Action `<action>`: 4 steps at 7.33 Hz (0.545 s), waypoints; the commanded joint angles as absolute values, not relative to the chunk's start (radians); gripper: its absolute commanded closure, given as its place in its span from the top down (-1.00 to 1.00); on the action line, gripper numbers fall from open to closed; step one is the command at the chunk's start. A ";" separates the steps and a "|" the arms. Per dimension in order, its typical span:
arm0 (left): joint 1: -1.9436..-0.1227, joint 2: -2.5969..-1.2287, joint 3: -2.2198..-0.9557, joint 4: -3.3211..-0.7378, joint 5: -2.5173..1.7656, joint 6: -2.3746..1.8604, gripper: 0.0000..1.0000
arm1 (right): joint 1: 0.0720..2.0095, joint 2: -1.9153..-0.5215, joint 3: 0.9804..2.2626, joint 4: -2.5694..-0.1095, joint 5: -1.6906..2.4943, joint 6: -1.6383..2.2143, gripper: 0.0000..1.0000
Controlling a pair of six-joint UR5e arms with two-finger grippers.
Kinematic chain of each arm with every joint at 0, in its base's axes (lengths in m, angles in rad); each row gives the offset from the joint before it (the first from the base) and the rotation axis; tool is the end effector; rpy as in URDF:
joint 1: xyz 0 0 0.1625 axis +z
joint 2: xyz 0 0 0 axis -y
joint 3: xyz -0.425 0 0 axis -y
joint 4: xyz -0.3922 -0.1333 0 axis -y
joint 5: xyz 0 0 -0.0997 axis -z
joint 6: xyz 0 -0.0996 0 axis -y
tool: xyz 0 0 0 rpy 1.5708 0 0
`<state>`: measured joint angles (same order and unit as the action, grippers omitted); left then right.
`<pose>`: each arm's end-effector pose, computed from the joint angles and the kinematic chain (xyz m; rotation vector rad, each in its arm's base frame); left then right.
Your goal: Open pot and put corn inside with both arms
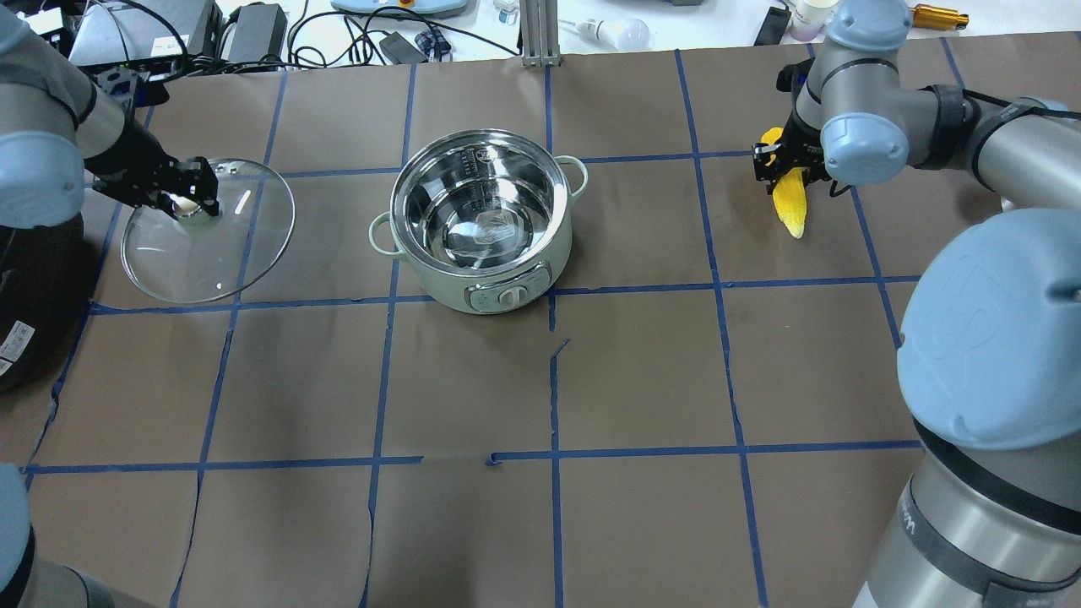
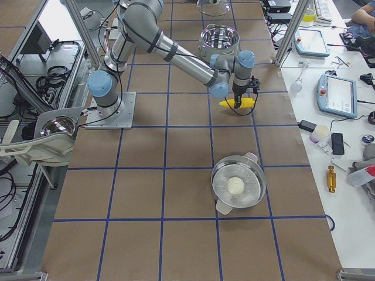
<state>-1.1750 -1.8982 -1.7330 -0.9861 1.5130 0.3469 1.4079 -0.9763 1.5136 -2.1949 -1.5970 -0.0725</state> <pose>0.0997 -0.5994 0.2910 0.0719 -3.1168 0.1709 0.0182 -0.6951 0.2233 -0.1420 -3.0995 0.1290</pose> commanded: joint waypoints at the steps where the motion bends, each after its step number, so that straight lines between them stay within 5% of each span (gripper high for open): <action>1: -1.167 -1.933 -1.844 -0.855 1.503 0.362 -1.00 | 1.471 -1.064 1.457 -2.095 -1.600 -0.023 -1.00; 4: -1.166 -1.944 -1.842 -0.865 1.494 0.367 -1.00 | 1.797 -1.112 1.335 -1.901 -1.646 0.407 -1.00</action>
